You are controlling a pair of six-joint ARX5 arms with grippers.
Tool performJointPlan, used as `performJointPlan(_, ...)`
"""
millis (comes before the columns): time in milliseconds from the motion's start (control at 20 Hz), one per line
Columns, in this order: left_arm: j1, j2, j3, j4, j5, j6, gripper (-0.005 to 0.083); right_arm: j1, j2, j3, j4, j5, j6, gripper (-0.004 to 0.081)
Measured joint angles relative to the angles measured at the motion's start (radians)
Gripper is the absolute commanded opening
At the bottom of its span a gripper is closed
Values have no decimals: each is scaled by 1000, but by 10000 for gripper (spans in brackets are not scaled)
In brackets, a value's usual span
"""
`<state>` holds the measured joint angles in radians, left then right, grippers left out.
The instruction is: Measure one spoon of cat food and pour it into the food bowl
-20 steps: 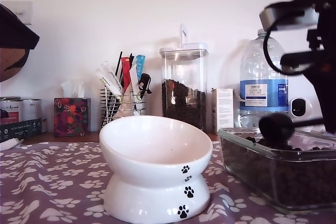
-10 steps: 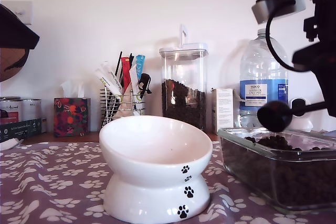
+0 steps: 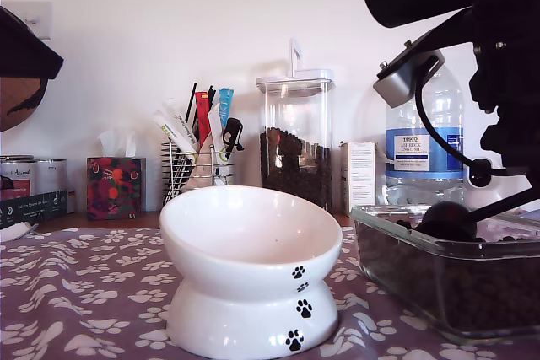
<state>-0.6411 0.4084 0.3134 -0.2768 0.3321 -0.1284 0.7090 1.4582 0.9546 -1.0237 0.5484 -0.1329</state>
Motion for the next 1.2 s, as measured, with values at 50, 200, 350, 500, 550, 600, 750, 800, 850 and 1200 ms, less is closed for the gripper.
performJointPlan(50,0,0,0,0,0,0,-19,0,0,1,-16,-18,-2,-12)
performJointPlan(200,0,0,0,0,0,0,-19,6,0,1,-53,-56,-2,-12)
performJointPlan(350,0,0,0,0,3,0,-19,16,0,1,-73,-108,2,-12)
performJointPlan(500,0,0,0,1,6,0,-19,21,-1,5,-88,-152,22,-12)
performJointPlan(550,0,0,0,0,7,0,-19,24,-1,6,-92,-166,34,-12)
performJointPlan(600,0,0,0,1,10,0,-19,26,-1,6,-100,-182,52,-12)
performJointPlan(750,0,0,0,1,16,0,-19,26,-1,12,-119,-225,106,-12)
performJointPlan(800,0,0,0,1,20,0,-19,25,-1,13,-122,-237,128,-12)
performJointPlan(850,0,0,0,1,24,0,-19,23,-2,17,-127,-252,149,-12)
performJointPlan(1200,0,0,0,1,44,0,-19,-77,-2,26,-132,-377,303,-12)
